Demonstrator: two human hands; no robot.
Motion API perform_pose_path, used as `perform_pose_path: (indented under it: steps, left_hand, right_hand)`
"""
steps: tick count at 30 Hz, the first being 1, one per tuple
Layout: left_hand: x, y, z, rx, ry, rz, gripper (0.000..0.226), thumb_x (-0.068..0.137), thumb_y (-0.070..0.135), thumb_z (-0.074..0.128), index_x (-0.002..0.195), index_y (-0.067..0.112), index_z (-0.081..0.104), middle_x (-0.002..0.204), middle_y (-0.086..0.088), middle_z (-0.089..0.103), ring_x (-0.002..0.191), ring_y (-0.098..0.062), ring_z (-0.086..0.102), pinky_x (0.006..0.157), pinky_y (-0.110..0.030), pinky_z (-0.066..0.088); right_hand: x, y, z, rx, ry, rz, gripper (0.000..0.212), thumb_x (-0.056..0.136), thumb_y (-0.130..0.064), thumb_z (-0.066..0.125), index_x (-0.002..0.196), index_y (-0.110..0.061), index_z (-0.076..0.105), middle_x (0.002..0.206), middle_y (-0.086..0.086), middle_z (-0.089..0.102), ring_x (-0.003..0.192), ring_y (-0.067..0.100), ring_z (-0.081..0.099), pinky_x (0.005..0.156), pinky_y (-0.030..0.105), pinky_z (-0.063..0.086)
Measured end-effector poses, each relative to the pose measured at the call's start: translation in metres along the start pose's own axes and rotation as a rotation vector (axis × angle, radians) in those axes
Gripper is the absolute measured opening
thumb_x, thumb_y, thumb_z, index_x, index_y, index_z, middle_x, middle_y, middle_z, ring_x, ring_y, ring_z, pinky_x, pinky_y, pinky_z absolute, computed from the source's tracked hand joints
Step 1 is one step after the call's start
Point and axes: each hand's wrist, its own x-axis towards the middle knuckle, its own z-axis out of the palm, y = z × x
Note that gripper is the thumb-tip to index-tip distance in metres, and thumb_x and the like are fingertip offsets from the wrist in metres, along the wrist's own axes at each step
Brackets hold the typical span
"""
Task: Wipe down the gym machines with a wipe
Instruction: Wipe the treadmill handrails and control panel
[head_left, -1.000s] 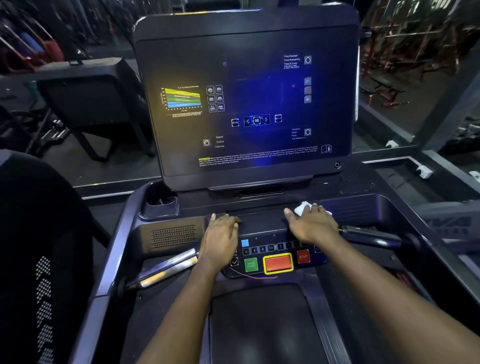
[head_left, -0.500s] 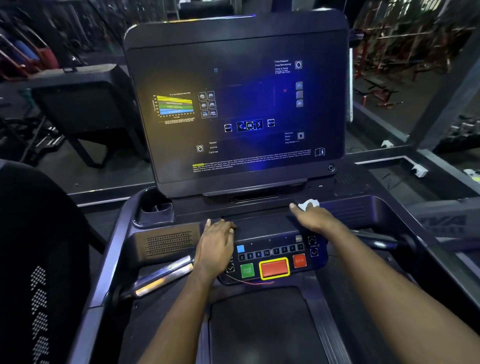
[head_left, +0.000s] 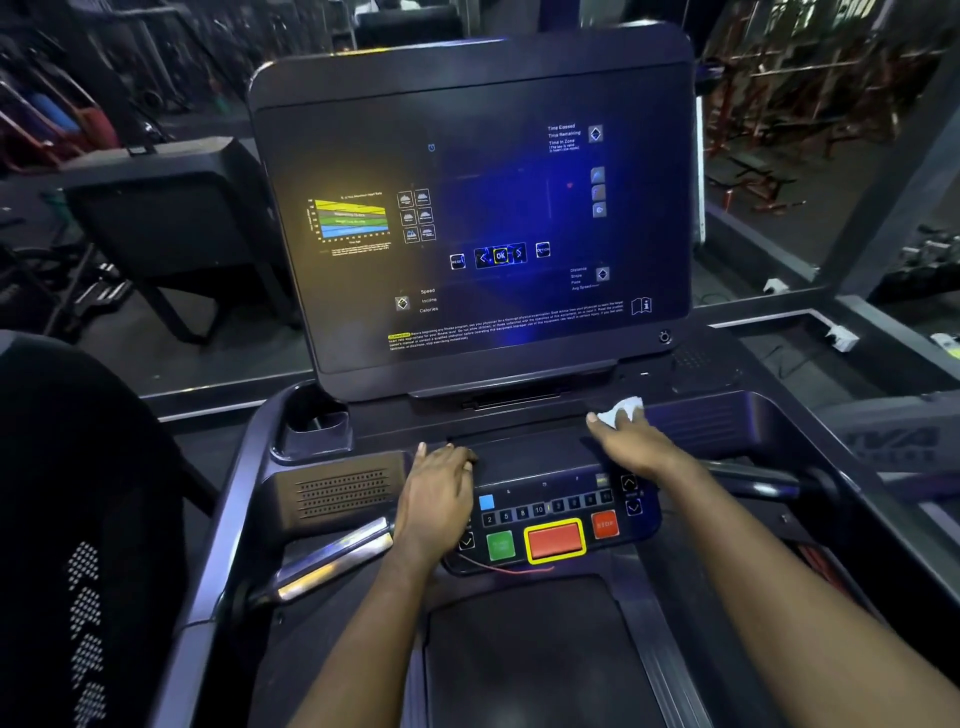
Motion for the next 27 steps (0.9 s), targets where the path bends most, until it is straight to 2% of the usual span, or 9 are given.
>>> perform_pose_path:
  steps: [3, 5, 11, 14, 16, 19, 23, 25, 27]
  left_hand:
    - [-0.001, 0.002, -0.002, -0.009, 0.003, 0.022, 0.028, 0.104, 0.015, 0.043, 0.119, 0.013, 0.067, 0.120, -0.002, 0.069, 0.122, -0.017, 0.057, 0.123, -0.030, 0.006]
    - [-0.001, 0.001, -0.003, -0.005, -0.004, 0.025, 0.028, 0.105, 0.016, 0.043, 0.120, 0.013, 0.067, 0.120, -0.002, 0.069, 0.123, -0.017, 0.056, 0.124, -0.031, 0.007]
    - [0.000, -0.003, -0.001, -0.009, -0.027, 0.030, 0.037, 0.100, 0.024, 0.034, 0.114, 0.012, 0.067, 0.113, -0.003, 0.069, 0.116, -0.021, 0.059, 0.123, -0.033, 0.009]
    - [0.000, -0.005, 0.000, -0.005, -0.012, 0.045, 0.029, 0.104, 0.017, 0.041, 0.115, 0.011, 0.067, 0.114, -0.004, 0.069, 0.117, -0.020, 0.059, 0.124, -0.036, 0.011]
    - [0.000, -0.006, 0.002, -0.006, 0.004, 0.053, 0.027, 0.104, 0.014, 0.043, 0.115, 0.011, 0.067, 0.113, -0.004, 0.070, 0.116, -0.019, 0.059, 0.124, -0.036, 0.011]
    - [0.001, -0.007, 0.005, 0.002, 0.013, 0.041, 0.027, 0.103, 0.015, 0.043, 0.113, 0.012, 0.067, 0.111, -0.003, 0.070, 0.113, -0.019, 0.060, 0.125, -0.037, 0.012]
    - [0.001, -0.007, 0.005, 0.007, 0.025, 0.044, 0.030, 0.102, 0.018, 0.040, 0.112, 0.012, 0.068, 0.111, -0.003, 0.070, 0.114, -0.019, 0.060, 0.124, -0.037, 0.013]
    - [0.000, -0.005, 0.004, 0.001, 0.020, 0.032, 0.035, 0.102, 0.023, 0.037, 0.117, 0.014, 0.067, 0.117, -0.002, 0.069, 0.121, -0.019, 0.058, 0.124, -0.038, 0.014]
    - [-0.003, -0.003, 0.004, -0.032, 0.031, 0.019, 0.041, 0.102, 0.032, 0.031, 0.120, 0.016, 0.064, 0.124, 0.000, 0.067, 0.127, -0.017, 0.055, 0.124, -0.040, 0.016]
  right_hand:
    - [-0.012, -0.003, 0.020, -0.316, 0.113, -0.046, 0.085, 0.101, -0.067, 0.014, 0.161, -0.007, 0.005, 0.169, 0.009, -0.008, 0.155, 0.028, -0.014, 0.124, 0.046, -0.002]
    - [-0.020, -0.006, 0.031, -0.451, 0.127, -0.071, 0.085, 0.101, -0.066, 0.008, 0.161, -0.006, 0.002, 0.168, 0.009, -0.010, 0.154, 0.025, -0.019, 0.123, 0.044, -0.008]
    - [0.002, -0.023, 0.018, -0.427, 0.051, -0.034, 0.077, 0.102, -0.064, 0.008, 0.162, -0.016, 0.003, 0.168, 0.003, -0.017, 0.154, 0.022, -0.020, 0.125, 0.049, -0.007]
    - [-0.012, -0.021, 0.032, -0.385, 0.170, -0.036, 0.080, 0.102, -0.063, 0.011, 0.162, -0.012, 0.004, 0.164, 0.002, -0.027, 0.152, 0.022, -0.026, 0.123, 0.051, -0.009]
    - [-0.034, -0.013, 0.048, -0.313, 0.311, -0.051, 0.084, 0.102, -0.063, 0.016, 0.160, -0.005, 0.004, 0.165, 0.004, -0.026, 0.152, 0.021, -0.027, 0.122, 0.050, -0.012]
    - [-0.056, -0.005, 0.063, -0.250, 0.466, -0.095, 0.085, 0.102, -0.060, 0.024, 0.158, 0.002, 0.007, 0.168, 0.007, -0.017, 0.153, 0.021, -0.023, 0.122, 0.048, -0.011]
    - [-0.041, -0.002, 0.060, -0.118, 0.537, -0.272, 0.064, 0.104, -0.047, 0.041, 0.140, 0.004, 0.051, 0.169, 0.012, 0.006, 0.156, 0.021, -0.005, 0.125, 0.037, -0.003]
    - [-0.036, 0.008, 0.066, -0.134, 0.531, -0.346, 0.064, 0.104, -0.048, 0.031, 0.142, -0.001, 0.052, 0.166, 0.011, 0.021, 0.156, 0.021, 0.010, 0.125, 0.035, 0.004]
    - [-0.039, 0.022, 0.081, -0.164, 0.622, -0.389, 0.068, 0.103, -0.048, 0.020, 0.150, -0.006, 0.045, 0.164, 0.010, 0.030, 0.154, 0.022, 0.018, 0.127, 0.038, 0.011]
